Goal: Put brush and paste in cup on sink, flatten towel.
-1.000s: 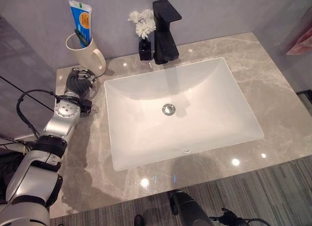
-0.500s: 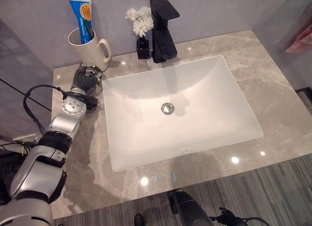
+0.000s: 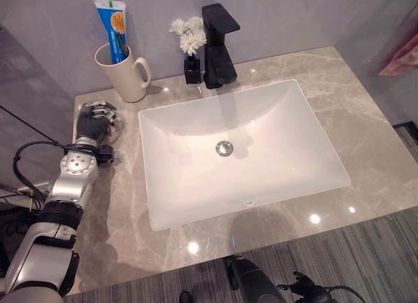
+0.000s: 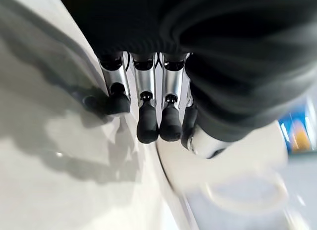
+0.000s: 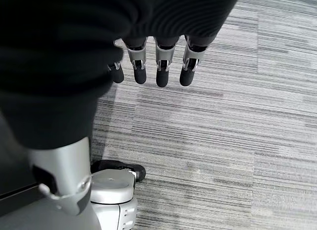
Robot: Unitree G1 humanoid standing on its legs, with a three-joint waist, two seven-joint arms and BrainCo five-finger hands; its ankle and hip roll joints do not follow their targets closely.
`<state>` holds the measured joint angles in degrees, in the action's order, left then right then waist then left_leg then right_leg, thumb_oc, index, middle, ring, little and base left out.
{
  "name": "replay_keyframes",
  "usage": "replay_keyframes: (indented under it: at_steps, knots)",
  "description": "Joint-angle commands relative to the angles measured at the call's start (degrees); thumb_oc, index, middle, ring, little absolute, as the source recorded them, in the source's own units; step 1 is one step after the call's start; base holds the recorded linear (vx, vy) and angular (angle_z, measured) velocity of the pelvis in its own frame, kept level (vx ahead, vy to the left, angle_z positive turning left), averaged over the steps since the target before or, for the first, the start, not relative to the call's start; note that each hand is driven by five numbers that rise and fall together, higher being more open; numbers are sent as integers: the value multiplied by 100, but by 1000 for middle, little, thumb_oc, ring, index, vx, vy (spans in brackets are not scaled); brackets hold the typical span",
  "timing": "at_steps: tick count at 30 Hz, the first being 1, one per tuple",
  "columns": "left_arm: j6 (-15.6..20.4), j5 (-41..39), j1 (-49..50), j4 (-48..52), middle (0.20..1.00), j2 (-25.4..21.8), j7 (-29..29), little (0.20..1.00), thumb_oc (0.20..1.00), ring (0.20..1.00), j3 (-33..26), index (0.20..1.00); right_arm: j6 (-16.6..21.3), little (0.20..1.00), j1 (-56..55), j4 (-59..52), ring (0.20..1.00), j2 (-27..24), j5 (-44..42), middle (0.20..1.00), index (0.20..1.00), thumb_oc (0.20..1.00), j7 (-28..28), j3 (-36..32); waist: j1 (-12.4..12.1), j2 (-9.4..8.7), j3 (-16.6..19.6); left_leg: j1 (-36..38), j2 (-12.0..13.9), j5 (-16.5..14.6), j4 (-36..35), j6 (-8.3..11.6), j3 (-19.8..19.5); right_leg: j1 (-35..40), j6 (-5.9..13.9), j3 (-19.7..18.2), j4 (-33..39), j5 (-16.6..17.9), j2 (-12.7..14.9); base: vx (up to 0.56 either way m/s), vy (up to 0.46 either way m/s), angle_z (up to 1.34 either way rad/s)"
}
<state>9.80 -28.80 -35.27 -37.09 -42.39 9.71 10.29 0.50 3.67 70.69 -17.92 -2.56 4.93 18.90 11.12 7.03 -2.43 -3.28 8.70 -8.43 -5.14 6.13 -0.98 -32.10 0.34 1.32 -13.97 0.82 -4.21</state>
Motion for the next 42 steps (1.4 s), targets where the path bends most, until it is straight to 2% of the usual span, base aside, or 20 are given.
replay_keyframes:
  at_steps: [1, 7, 18, 25, 31, 35, 38, 39, 40, 41, 42]
  knots:
    - [-45, 37, -180, -284, 200, 84, 194, 200, 200, 200, -12, 200, 122, 1000, 21, 106, 1000, 29, -25, 1000, 1000, 1000, 81, -29, 55, 61, -316, 1103, -344, 338, 14, 35, 268, -368, 437, 315, 242, 758, 220, -14, -4, 6]
    - [-84, 141, -533, -608, 200, -23, 271, 200, 200, 200, 163, 200, 126, 1000, 25, 54, 1000, -49, -92, 1000, 1000, 1000, 133, -61, 115, 104, -382, 1025, -328, 465, 14, 55, 305, -466, 424, 347, 186, 706, 189, -2, -1, 1]
    - [-182, 301, -1804, -1520, 200, -163, 410, 200, 200, 200, 792, 200, 174, 1000, 103, 42, 1000, -90, -368, 1000, 1000, 1000, 256, 26, 332, 136, -512, 761, -300, 682, 14, 81, 398, -847, 398, 247, 18, 663, 37, -4, -7, -9]
    - [-198, 385, -1997, -1564, 200, 32, 464, 200, 200, 200, 1001, 200, 132, 1000, 21, 199, 1000, -59, -334, 1000, 1000, 1000, 294, 43, 387, 228, -505, 732, -282, 731, 14, 85, 362, -926, 386, 244, -71, 583, 52, 7, 1, -4]
    - [-240, 512, -1892, -1678, 200, 273, 682, 200, 200, 200, 857, 200, 176, 1000, 34, 159, 1000, -54, -345, 1000, 1000, 1000, 366, 59, 384, 254, -459, 804, -283, 655, 14, 48, 360, -923, 388, 237, -114, 578, 45, 0, 0, 0]
    - [-286, 886, -1585, -1656, 200, 675, 1147, 200, 200, 200, 494, 200, 195, 1000, 35, 22, 1000, -55, -337, 1000, 1000, 1000, 429, 62, 374, 135, -366, 972, -359, 443, 14, -36, 304, -757, 409, 266, -51, 642, 111, 1, 1, 1]
    - [-226, 956, -1294, -1409, 200, 888, 1348, 200, 200, 200, 287, 200, 184, 1000, 29, 33, 1000, -49, -306, 1000, 1000, 1000, 431, 40, 335, 74, -329, 1053, -384, 400, 14, -60, 285, -609, 415, 273, 12, 693, 140, -2, 7, 3]
    - [-142, 967, -979, -1101, 200, 1069, 1484, 200, 200, 200, 117, 200, 159, 1000, 10, 87, 1000, -32, -228, 1000, 1000, 1000, 436, 22, 288, -16, -276, 1155, -425, 336, 14, -100, 250, -401, 420, 275, 112, 740, 167, -2, 4, 6]
    - [-142, 967, -979, -1101, 200, 1069, 1484, 200, 200, 200, 117, 200, 159, 1000, 10, 87, 1000, -32, -228, 1000, 1000, 1000, 436, 22, 288, -16, -276, 1155, -425, 336, 14, -100, 250, -401, 420, 275, 112, 740, 167, 5, 28, 12]
    - [32, 1052, -437, -398, 200, 1216, 1611, 200, 200, 200, -127, 200, 130, 1000, -22, 147, 1000, -28, -88, 1000, 1000, 1000, 403, -20, 189, -152, -219, 1304, -487, 287, 14, -173, 167, -143, 429, 227, 221, 799, 160, 8, 37, 13]
    - [66, 1114, -212, -42, 200, 1303, 1627, 200, 200, 200, -199, 200, 113, 1000, -47, 177, 1000, -34, -35, 1000, 1000, 1000, 390, -33, 142, -191, -205, 1346, -509, 277, 14, -207, 144, -46, 439, 209, 258, 827, 157, 6, 44, 7]
